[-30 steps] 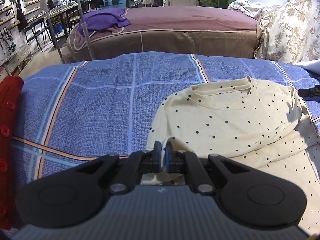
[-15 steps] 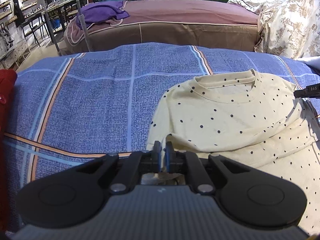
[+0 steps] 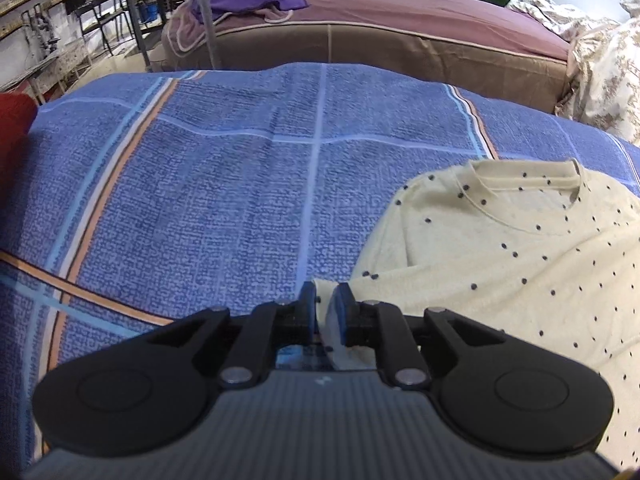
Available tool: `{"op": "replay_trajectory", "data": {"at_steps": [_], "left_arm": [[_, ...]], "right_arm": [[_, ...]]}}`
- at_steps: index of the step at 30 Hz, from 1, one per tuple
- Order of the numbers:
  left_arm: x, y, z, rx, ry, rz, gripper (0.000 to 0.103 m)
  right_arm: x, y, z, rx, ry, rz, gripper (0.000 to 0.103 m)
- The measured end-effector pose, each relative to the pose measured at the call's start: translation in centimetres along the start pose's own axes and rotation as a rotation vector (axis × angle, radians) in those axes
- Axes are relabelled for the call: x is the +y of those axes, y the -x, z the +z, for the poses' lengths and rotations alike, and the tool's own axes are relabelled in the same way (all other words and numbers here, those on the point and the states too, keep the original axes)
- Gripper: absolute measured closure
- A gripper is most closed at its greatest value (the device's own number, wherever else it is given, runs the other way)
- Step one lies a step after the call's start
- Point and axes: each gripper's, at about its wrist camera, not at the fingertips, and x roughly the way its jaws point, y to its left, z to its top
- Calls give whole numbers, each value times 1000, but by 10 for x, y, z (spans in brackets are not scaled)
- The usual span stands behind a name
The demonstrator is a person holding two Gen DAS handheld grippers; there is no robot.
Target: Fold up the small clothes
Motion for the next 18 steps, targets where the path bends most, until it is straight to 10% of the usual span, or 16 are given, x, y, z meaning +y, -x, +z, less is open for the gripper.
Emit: {"op": "replay_trajectory", "data": {"at_steps": [8, 12, 18], "left_arm": [[35, 39, -15, -66, 147, -2, 72], [21, 54, -41, -56, 62, -103, 72], [-21, 46, -65, -91, -181, -31, 73]], "right_arm": [[49, 60, -39, -90, 262, 139, 56], [57, 74, -73, -12, 327, 225, 56], [57, 94, -121, 124, 383, 287, 55]]}}
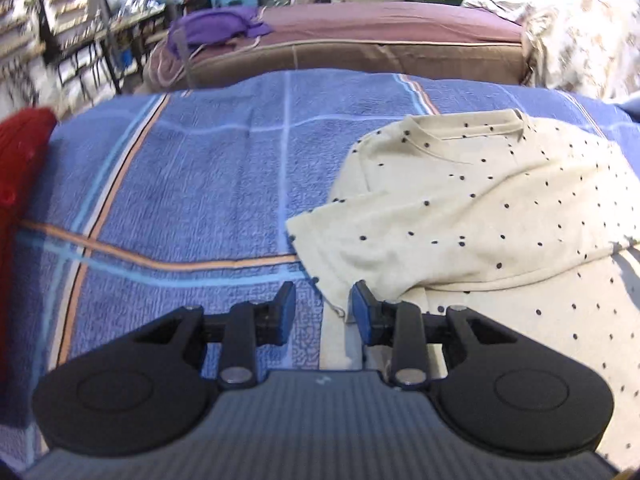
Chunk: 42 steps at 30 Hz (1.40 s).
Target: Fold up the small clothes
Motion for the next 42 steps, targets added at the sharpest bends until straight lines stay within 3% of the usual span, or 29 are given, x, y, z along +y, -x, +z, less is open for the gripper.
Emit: {"op": "replay_trajectory", "data": {"at_steps": [7, 10, 14, 18, 20, 24, 27, 30, 31, 34, 39, 41, 42], "left_arm": [[10, 22, -3, -29, 102, -65, 73], [11, 23, -10, -6, 114, -139, 73], [-6, 12, -14, 2, 26, -100, 73], [-4, 0, -5, -9, 61, -79, 78], [2, -2, 1, -10, 100, -75, 92], [25, 19, 11, -55, 265, -162, 95], [43, 42, 10, -109, 358, -179, 100], [54, 55, 5, -108, 412, -223, 99], [54, 56, 4, -99, 408, -218, 99], [39, 45, 0, -32, 274, -137, 90], [16, 22, -7, -23, 181, -124, 62], [9, 10, -7, -15, 147, -117, 62], [7, 6, -7, -6, 147, -116, 69]], "right_arm": [[2, 37, -30, 11, 60, -20, 46], [0, 44, -39, 31, 71, -27, 43], [-1, 43, -46, 54, 75, -27, 43], [-2, 48, -53, 58, 61, -26, 43], [-1, 52, -56, 56, 66, -25, 43], [-3, 59, -60, 66, 58, -27, 43], [-4, 63, -64, 69, 57, -30, 43], [-4, 63, -65, 76, 61, -24, 43], [-4, 62, -65, 76, 61, -26, 43], [-5, 60, -66, 77, 60, -28, 43], [-3, 60, -66, 82, 58, -27, 41], [-4, 61, -67, 85, 58, -26, 40], [-4, 62, -68, 86, 56, -29, 40]]}}
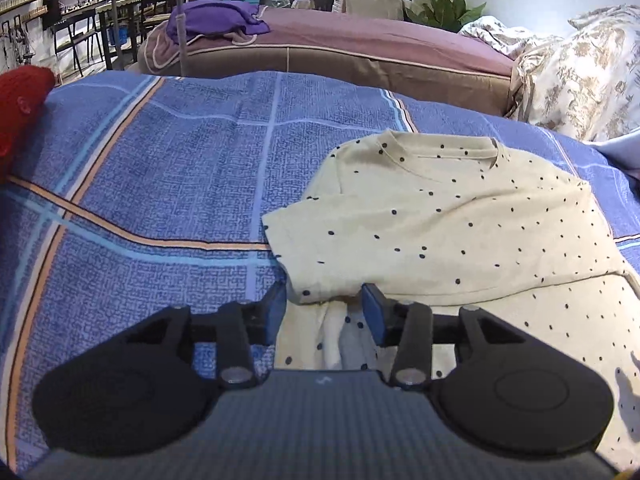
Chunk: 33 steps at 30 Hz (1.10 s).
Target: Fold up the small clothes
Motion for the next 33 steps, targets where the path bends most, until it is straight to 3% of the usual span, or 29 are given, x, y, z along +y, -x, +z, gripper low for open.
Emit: {"op": "replay_trajectory", "data": {"at_steps": [1, 2, 3, 5, 8, 11, 13, 15, 17, 22, 23, 24, 26, 29, 33], "left_arm": [[0, -3, 0, 13, 17, -17, 75], [0, -4, 1, 23, 34, -36, 91], [1, -3, 1, 24, 50, -41, 100], [2, 10, 2, -12, 77, -32, 100], [6, 39, 5, -57, 107, -82, 101], [10, 58, 5, -54, 112, -68, 101], [14, 53, 4, -29, 102, -74, 95], [11, 40, -1, 15, 72, -21, 70], [6, 29, -4, 10, 30, 5, 61], [-3, 6, -3, -3, 11, -22, 61], [-5, 3, -2, -3, 9, -18, 67], [-7, 1, -1, -11, 8, -9, 83], [-4, 3, 0, -9, 45, -24, 101], [3, 21, -1, -17, 109, -87, 101], [8, 47, -5, -18, 105, -83, 101]], "right_arm": [[-1, 1, -1, 0, -2, -2, 40], [-1, 1, -1, 1, -3, -4, 40], [-2, 1, -2, 4, -4, -8, 40], [-6, 1, -3, 6, -15, -18, 40], [-9, 0, -3, 8, -25, -24, 40], [-12, -1, -3, 10, -24, -25, 39], [-14, -4, -2, 12, -25, -30, 35], [-16, -6, -1, 19, -32, -40, 32], [-15, -6, -1, 19, -36, -31, 31], [-11, -3, -7, 26, -5, -36, 29], [-11, -4, -8, 33, -7, -38, 29], [-12, -4, -10, 38, -11, -40, 29], [-14, -5, -12, 47, -19, -44, 29], [-14, -4, -12, 43, -14, -44, 29], [-16, -5, -6, 24, 16, -67, 29]]}}
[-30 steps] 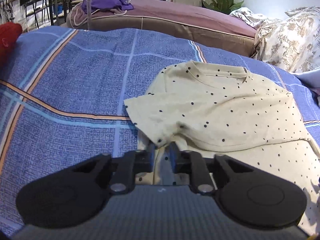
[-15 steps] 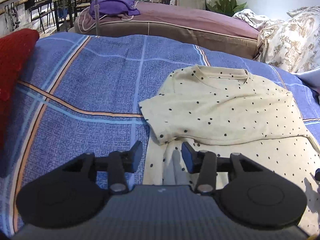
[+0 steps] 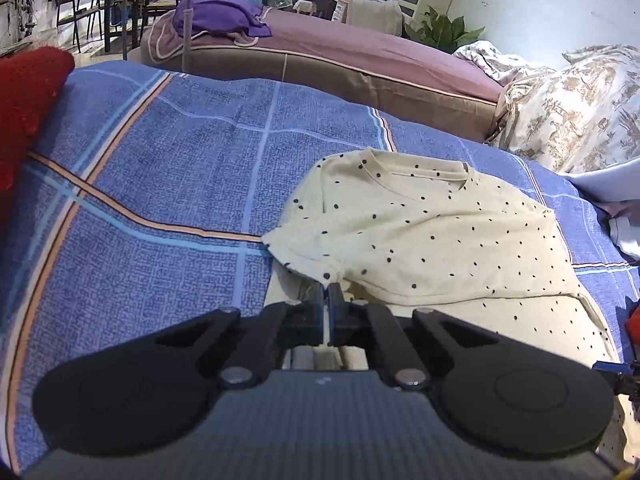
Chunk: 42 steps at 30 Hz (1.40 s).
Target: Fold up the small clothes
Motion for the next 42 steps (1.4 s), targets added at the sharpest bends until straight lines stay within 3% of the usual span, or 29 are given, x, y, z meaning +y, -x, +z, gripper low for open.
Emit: {"op": "replay_trajectory", "data": {"at_steps": [4, 7, 9, 12, 14, 16, 17, 18, 20, 22, 25, 27, 28, 30, 32, 34, 37, 42], "left_arm": [[10, 6, -5, 35, -2, 45, 100], [15, -2, -10, 86, -19, 150, 98], [13, 1, -14, 73, -6, 126, 90], [-7, 8, -17, 53, -31, 65, 85], [-26, 9, -19, 51, -91, 50, 81], [-45, 9, -21, 57, -142, 32, 79], [-51, 8, -22, 62, -154, 18, 77], [-56, 7, -25, 67, -158, 2, 73], [-61, 1, -29, 89, -162, -2, 69], [-62, -3, -34, 106, -156, 9, 69], [-56, -7, -39, 126, -129, 12, 69], [-54, -4, -41, 129, -119, 17, 69], [-53, -1, -43, 129, -116, 21, 68], [-48, 9, -45, 118, -109, 39, 58], [-41, 24, -49, 100, -108, 90, 51], [-33, 44, -55, 79, -119, 147, 51], [-17, 77, -67, 62, -98, 213, 45], [8, 113, -97, 125, 43, 197, 45]], "right_arm": [[-4, -7, 13, -23, 37, -32, 28], [0, -15, 25, -79, 180, -162, 27], [4, -27, 34, -100, 286, -296, 27], [3, -52, 41, -95, 416, -425, 29], [-1, -71, 41, -55, 474, -471, 35], [-5, -75, 42, -85, 475, -488, 35], [-8, -76, 44, -101, 473, -504, 43], [-12, -74, 48, -113, 446, -513, 67], [-35, -67, 58, -108, 283, -495, 80], [-55, -63, 62, -106, 204, -482, 79], [-65, -63, 63, -111, 190, -472, 66], [-69, -61, 64, -127, 126, -485, 42], [-74, -59, 63, -136, 78, -479, 38], [-75, -57, 61, -145, 41, -485, 26], [-65, -56, 57, -132, 75, -502, 25], [-52, -48, 51, -130, 117, -495, 26], [-38, -25, 37, -181, 171, -487, 22], [-14, 13, 15, -185, 225, -302, 18]]}}
